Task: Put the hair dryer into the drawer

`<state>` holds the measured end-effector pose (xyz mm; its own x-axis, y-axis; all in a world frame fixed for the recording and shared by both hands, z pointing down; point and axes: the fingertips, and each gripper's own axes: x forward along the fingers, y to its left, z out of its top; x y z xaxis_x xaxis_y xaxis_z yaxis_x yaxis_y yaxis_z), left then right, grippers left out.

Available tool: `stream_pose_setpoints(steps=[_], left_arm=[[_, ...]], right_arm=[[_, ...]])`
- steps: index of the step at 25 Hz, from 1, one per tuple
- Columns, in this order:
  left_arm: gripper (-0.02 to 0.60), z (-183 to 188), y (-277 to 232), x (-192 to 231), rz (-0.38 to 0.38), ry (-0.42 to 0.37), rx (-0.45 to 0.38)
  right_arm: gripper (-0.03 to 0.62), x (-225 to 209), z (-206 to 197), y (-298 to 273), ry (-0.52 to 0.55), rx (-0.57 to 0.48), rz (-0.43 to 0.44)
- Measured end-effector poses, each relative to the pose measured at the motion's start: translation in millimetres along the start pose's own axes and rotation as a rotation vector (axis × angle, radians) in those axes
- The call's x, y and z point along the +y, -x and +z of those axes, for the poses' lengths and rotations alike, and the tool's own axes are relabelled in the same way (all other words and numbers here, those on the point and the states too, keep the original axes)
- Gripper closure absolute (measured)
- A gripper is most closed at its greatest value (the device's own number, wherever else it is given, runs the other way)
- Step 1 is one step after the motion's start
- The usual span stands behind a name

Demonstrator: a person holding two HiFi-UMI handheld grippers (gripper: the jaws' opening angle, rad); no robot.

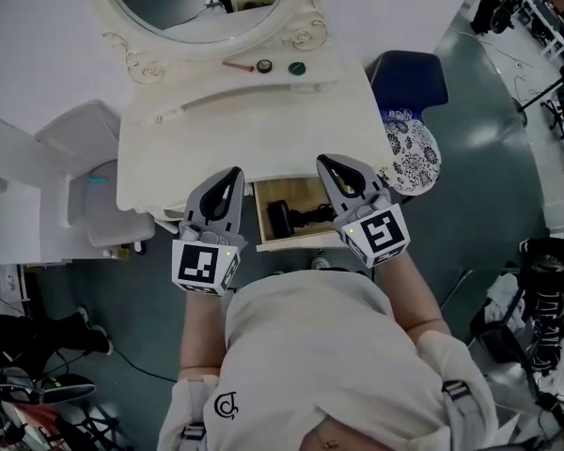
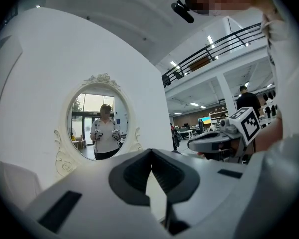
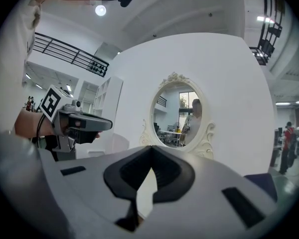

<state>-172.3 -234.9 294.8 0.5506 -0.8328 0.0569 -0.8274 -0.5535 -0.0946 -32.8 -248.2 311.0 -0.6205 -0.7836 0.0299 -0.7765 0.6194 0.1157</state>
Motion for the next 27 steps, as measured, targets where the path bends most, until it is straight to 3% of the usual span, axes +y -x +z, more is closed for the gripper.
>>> stream_pose_setpoints(steps=[27], left_arm=[[0.571,-12.1,3.3,-4.4,-0.031,0.021,0.016]], right_arm=[[0.589,17.6,-3.1,-1.6,0.037,0.011,0.019]])
